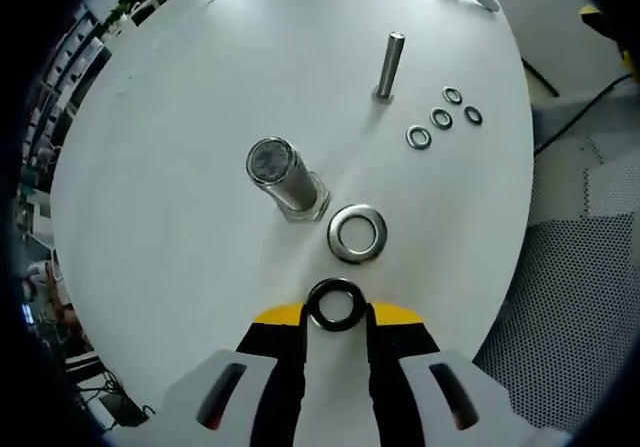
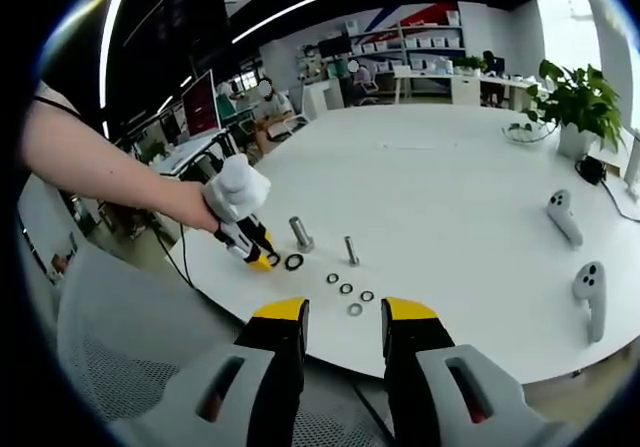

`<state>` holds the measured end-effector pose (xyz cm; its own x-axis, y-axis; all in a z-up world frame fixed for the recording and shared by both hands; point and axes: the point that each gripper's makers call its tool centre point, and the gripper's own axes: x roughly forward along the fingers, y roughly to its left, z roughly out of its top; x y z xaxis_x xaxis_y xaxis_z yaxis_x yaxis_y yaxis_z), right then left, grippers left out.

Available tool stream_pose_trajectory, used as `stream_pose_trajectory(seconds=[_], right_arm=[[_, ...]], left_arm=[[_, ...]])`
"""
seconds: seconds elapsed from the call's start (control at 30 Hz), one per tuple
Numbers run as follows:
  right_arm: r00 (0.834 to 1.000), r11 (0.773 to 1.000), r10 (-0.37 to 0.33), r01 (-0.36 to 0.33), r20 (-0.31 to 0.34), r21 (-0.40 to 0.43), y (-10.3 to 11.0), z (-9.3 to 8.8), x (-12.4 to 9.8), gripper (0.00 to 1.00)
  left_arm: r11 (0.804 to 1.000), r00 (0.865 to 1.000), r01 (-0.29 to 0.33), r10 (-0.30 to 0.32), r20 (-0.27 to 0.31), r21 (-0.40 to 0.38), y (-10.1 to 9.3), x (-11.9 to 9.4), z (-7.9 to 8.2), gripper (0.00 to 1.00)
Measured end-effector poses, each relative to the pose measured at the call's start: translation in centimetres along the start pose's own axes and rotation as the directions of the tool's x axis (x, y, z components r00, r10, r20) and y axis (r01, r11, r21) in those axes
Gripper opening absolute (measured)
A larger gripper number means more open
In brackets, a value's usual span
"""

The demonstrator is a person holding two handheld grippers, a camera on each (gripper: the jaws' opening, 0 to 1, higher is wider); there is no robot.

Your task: Place the washer onto the threaded stud by aligning its center hole with the stud, sliding it down to the base, and recovering from edge contact or off-axis alignment until the washer reaches the visible bottom stop.

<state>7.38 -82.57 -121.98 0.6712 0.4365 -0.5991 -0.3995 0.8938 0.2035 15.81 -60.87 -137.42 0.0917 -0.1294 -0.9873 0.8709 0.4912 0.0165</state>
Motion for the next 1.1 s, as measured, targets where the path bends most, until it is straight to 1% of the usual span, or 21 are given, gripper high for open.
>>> stream_pose_trajectory(seconds=[0.03, 0.2, 0.33, 0.4, 0.6, 0.73, 0.8, 0.9, 1.1], right_arm=[[1.0, 1.0, 0.0, 0.0, 0.0, 0.0, 0.0, 0.0, 0.0, 0.31], [1.0, 1.0, -0.001, 0.001, 0.004, 0.003, 0.0, 0.0, 0.0, 0.31], [1.0, 1.0, -0.001, 0.001, 0.002, 0.003, 0.0, 0.0, 0.0, 0.31], [1.0, 1.0, -0.002, 0.002, 0.002, 0.002, 0.0, 0.0, 0.0, 0.31], [1.0, 1.0, -0.005, 0.005, 0.006, 0.004, -0.1, 0.1, 0.0, 0.31], [1.0, 1.0, -0.009, 0.009, 0.016, 0.007, -0.2, 0.2, -0.1, 0.31], [1.0, 1.0, -0.007, 0.007, 0.013, 0.008, -0.2, 0.2, -0.1, 0.31], [1.0, 1.0, -0.006, 0.006, 0.012, 0.007, -0.2, 0.2, -0.1, 0.31], [1.0, 1.0, -0.007, 0.007, 0.02, 0.011, -0.2, 0.3, -0.1, 0.31]], left_arm=[[1.0, 1.0, 0.004, -0.004, 0.015, -0.019, 0.1, -0.1, -0.1, 0.2], [1.0, 0.997, 0.001, 0.001, 0.078, -0.025, 0.0, -0.3, -0.2, 0.19], [0.999, 0.997, 0.001, 0.001, 0.077, -0.032, 0.0, -0.3, 0.0, 0.19], [1.0, 0.998, 0.0, 0.001, 0.069, -0.025, 0.0, -0.3, 0.0, 0.19], [1.0, 0.998, -0.004, 0.004, 0.066, -0.008, 0.1, -0.3, -0.1, 0.19], [0.999, 0.999, -0.01, 0.008, 0.051, 0.042, 0.0, -0.5, -0.4, 0.19], [0.998, 0.998, -0.016, 0.012, 0.056, 0.059, 0.2, -0.8, -0.4, 0.19], [0.999, 0.998, -0.009, 0.006, 0.068, 0.051, 0.4, -1.5, -0.3, 0.19], [0.998, 0.995, -0.023, 0.017, 0.102, 0.053, 1.0, -2.6, 0.1, 0.19]])
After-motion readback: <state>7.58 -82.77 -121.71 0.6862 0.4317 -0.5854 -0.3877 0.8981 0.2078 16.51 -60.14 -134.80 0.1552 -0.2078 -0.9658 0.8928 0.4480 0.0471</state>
